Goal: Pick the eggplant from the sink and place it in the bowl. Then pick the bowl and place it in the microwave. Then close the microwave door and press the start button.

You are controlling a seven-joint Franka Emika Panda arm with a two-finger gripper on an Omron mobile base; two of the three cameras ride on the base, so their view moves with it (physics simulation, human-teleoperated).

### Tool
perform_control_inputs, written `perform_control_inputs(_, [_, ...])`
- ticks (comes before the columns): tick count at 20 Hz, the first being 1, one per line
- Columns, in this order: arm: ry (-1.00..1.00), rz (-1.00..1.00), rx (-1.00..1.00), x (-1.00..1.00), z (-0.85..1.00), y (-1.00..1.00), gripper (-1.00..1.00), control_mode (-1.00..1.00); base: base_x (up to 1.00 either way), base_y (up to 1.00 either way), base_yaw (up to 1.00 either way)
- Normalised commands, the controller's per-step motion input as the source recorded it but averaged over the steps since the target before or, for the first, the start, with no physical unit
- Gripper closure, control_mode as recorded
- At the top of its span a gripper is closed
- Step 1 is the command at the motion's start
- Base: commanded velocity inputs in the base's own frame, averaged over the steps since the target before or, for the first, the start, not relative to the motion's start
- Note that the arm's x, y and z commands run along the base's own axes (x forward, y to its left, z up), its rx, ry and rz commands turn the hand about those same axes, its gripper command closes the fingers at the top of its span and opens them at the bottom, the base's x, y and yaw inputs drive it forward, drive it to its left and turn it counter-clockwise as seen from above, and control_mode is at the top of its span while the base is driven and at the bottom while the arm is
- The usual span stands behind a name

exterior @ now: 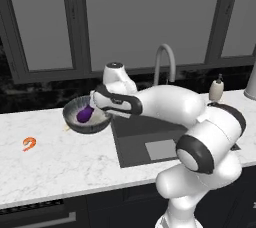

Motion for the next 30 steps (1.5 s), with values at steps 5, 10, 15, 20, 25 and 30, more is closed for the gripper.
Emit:
perform_control_inputs(5, [-0.01,-0.34,0.00,-0.32,0.82,-0.46,1.00,-1.00,0.00,0.00,0.00])
perform_control_inputs(10, [0.01,-0.42,-0.01,-0.18,0.45,-0.80,1.00,-1.00,0.00,0.00,0.00])
perform_control_inputs(15, [0.00,-0.37,-0.02,-0.32,0.42,-0.81,1.00,-1.00,0.00,0.00,0.00])
perform_control_inputs(20, [0.00,-0.35,0.00,-0.38,0.53,-0.89,1.00,-1.00,0.00,0.00,0.00])
perform_control_inputs(25, [0.04,-0.37,0.02,-0.67,0.37,-0.78,1.00,-1.00,0.00,0.00,0.00])
perform_control_inputs(30, [0.01,-0.21,0.00,-0.34,0.25,-0.81,1.00,-1.00,0.00,0.00,0.00])
